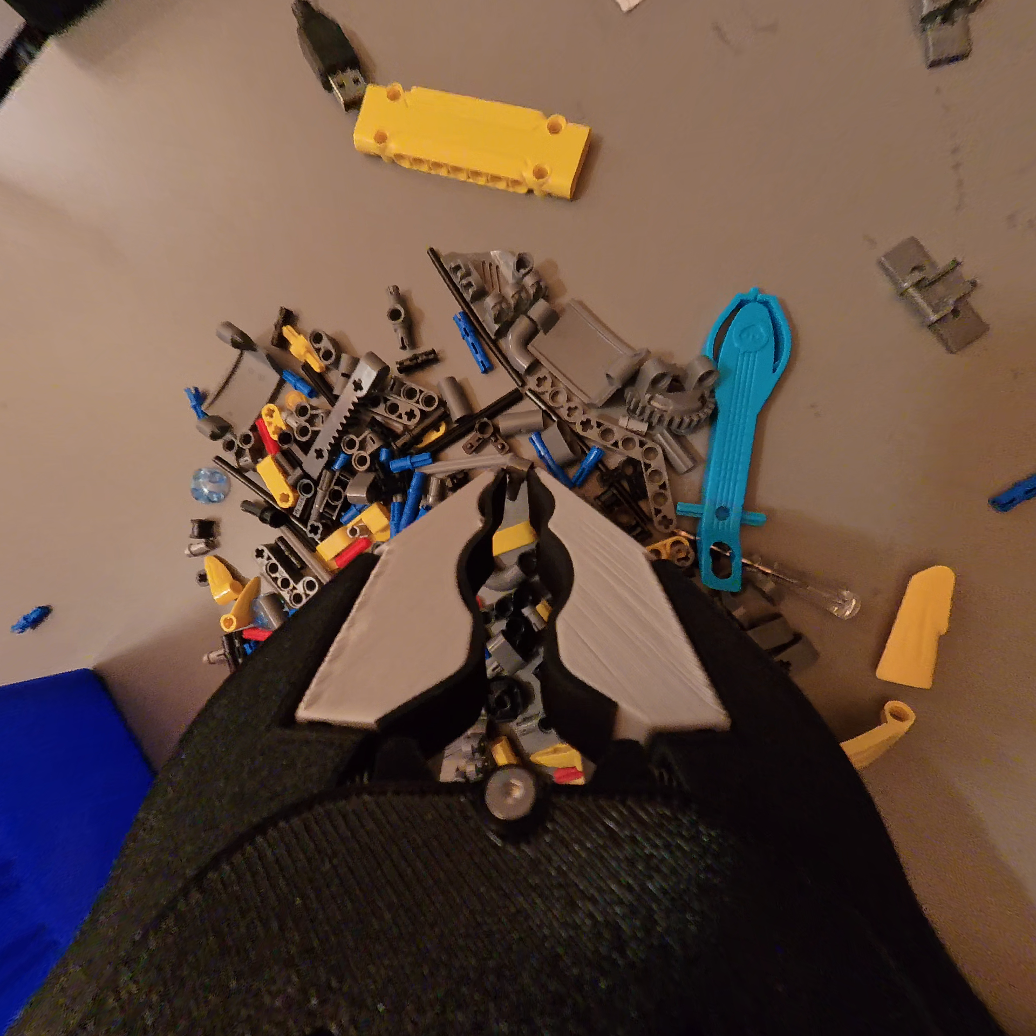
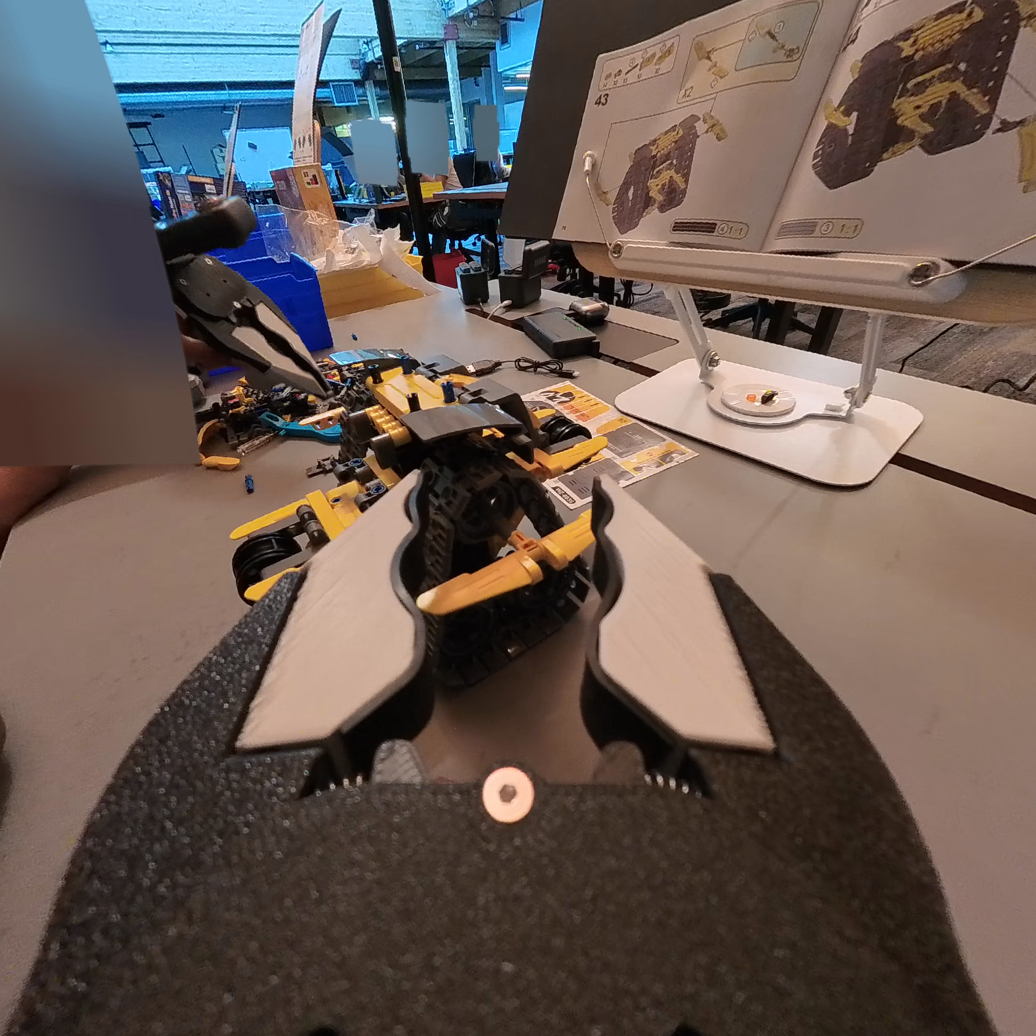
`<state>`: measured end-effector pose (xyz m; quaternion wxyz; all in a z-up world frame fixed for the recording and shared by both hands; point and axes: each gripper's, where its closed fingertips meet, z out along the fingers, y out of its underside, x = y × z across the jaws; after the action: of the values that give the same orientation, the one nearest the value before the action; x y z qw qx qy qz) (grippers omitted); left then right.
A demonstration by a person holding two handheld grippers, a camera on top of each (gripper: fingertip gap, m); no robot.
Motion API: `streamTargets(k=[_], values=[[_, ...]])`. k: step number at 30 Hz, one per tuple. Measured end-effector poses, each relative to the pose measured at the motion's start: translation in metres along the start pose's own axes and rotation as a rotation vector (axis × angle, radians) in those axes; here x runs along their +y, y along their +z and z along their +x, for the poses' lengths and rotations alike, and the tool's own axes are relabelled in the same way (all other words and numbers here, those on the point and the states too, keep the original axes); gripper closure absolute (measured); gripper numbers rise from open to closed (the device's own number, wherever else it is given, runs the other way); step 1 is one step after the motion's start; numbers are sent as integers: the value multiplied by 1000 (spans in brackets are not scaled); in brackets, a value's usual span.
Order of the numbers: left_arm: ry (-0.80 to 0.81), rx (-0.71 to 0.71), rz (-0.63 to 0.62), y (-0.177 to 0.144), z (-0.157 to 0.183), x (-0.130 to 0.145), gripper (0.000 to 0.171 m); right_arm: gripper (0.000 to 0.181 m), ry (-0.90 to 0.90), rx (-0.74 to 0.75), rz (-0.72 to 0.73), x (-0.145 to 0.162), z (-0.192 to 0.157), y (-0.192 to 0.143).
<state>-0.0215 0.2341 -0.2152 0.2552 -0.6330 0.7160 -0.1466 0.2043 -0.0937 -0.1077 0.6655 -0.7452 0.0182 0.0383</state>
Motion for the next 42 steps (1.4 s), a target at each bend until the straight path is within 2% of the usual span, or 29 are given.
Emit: streamTargets(k=[3,6,8,12,15,18,22,27,33,35,38,42], values=[[35,-33,41,-8,0,-12,167,124,-2,2,1,0,0,0],[143,-49,112,-23,23,-45,168,123,-2,11,-2,1,3,0],[266,7,164,-34,64,-74,168,123,6,20,-10,5,7,1],[562,236,226,-37,181,-113,168,131,20,54,22,3,17,-2],[744,363,183,-24,252,-113,167,130,36,59,21,3,21,-3],[822,442,120,-11,290,-102,167,130,42,47,23,2,18,-3],[822,479,77,-2,299,-94,167,130,17,31,17,1,11,-2],[791,502,28,7,295,-86,166,129,-3,27,15,-1,7,-2],[769,571,58,-1,297,-85,157,129,13,33,20,-1,10,-3],[730,608,134,-14,291,-94,154,129,21,31,22,-1,11,-3],[587,696,282,-41,270,-110,149,130,23,27,29,-3,10,-4],[361,635,501,-65,204,-134,144,129,13,26,38,-7,7,-5]])
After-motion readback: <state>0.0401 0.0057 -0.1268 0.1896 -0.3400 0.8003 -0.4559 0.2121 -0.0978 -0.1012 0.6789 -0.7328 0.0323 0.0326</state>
